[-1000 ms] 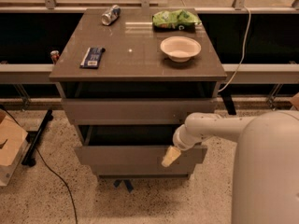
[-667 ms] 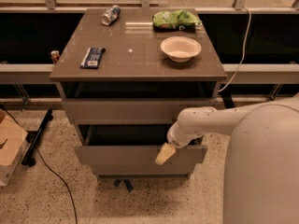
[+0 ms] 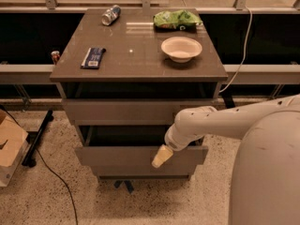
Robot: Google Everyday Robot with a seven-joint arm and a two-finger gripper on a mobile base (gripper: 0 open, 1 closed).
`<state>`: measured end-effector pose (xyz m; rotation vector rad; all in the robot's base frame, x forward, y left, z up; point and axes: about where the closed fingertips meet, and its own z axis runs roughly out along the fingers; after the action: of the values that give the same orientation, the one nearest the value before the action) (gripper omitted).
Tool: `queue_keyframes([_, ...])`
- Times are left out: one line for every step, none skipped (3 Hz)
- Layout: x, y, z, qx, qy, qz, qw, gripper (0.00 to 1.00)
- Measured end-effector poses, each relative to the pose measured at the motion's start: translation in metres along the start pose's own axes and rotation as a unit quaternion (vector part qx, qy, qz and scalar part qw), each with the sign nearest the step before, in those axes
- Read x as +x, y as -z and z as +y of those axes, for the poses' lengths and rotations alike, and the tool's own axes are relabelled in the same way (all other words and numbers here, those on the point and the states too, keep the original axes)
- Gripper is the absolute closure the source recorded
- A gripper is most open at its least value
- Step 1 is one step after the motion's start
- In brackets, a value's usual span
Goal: Open middle drawer
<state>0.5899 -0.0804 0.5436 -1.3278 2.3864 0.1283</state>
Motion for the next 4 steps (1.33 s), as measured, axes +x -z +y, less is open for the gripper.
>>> queue_keyframes([0.008,-0.010,0.003,-0.009,0.002,0.005,0.9999,0.00])
queue_keyframes([0.020,-0.032,0.011,-0.032,-0.004,0.005,0.9995,0.00])
queue_keyframes([0.021,-0.043,0.007,-0.041,-0.008,-0.010,0.9991,0.00])
queue_keyframes([0.015,-0.056,-0.005,-0.052,-0.008,-0.033,0.9981,0.00])
